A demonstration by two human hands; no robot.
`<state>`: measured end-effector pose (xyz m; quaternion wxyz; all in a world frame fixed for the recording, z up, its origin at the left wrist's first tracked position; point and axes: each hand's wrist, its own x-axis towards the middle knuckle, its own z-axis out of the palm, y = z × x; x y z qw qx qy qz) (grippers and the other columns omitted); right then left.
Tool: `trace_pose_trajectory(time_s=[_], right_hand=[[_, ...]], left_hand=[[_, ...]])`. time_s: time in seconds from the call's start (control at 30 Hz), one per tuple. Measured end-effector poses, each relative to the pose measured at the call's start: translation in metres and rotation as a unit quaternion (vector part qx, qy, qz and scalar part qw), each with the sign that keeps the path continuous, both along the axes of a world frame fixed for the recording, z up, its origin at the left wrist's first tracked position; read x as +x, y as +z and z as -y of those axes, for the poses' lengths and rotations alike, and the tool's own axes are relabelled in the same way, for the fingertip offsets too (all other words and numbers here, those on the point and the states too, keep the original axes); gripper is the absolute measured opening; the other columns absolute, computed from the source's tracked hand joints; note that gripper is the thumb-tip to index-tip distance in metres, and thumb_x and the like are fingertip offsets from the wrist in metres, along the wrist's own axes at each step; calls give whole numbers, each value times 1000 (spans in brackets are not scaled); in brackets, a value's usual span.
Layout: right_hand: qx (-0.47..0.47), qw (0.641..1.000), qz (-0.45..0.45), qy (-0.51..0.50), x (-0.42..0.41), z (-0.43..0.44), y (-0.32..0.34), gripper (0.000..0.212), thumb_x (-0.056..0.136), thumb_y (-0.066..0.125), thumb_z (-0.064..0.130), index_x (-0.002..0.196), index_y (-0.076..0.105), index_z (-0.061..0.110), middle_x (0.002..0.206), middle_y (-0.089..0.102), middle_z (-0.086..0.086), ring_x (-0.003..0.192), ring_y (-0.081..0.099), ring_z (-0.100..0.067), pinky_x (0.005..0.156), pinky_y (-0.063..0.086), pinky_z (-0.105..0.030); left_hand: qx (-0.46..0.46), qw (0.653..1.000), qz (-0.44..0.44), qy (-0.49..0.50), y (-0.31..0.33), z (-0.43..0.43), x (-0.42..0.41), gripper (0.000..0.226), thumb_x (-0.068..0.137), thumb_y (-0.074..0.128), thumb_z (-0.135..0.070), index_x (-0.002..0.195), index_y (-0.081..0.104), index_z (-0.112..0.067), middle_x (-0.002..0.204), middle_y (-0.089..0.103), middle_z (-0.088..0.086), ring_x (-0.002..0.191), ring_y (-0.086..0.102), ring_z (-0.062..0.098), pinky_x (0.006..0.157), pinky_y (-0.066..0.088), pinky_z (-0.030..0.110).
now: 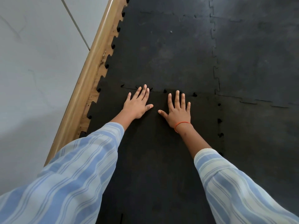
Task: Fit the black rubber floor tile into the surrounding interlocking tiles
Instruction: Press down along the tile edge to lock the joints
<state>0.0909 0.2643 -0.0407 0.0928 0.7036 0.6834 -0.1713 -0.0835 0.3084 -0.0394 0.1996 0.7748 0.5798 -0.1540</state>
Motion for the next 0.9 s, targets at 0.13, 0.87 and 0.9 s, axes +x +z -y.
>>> trace_pose_trajectory(time_s=[0.13, 0.87, 0.9], right_hand=[[-4, 1000, 6, 6, -1, 1, 0, 80, 93, 23, 65, 151, -14, 24, 157, -27, -6, 145, -24, -28, 117, -7, -50], [-28, 999, 25, 12, 0, -14, 17, 88, 89, 33, 68, 152, -12, 26, 160, -18, -8, 148, -10, -30, 119, 3, -46], [-38, 999, 19, 13, 2, -19, 21, 90, 88, 37, 68, 152, -10, 27, 160, -17, -9, 148, -6, -31, 119, 5, -46]], left_hand=[[-30, 1000, -6, 6, 1, -9, -4, 75, 97, 22, -56, 150, -17, -19, 156, -29, -5, 146, -19, 15, 117, -1, 50], [8, 996, -27, 83, 14, -12, -11, 98, 87, 27, -73, 151, -12, -11, 159, -22, 6, 148, -14, 22, 115, -5, 53], [21, 999, 1, 35, 13, -7, 5, 86, 93, 28, -62, 152, -10, -13, 160, -20, 3, 148, -12, 19, 116, -3, 53]])
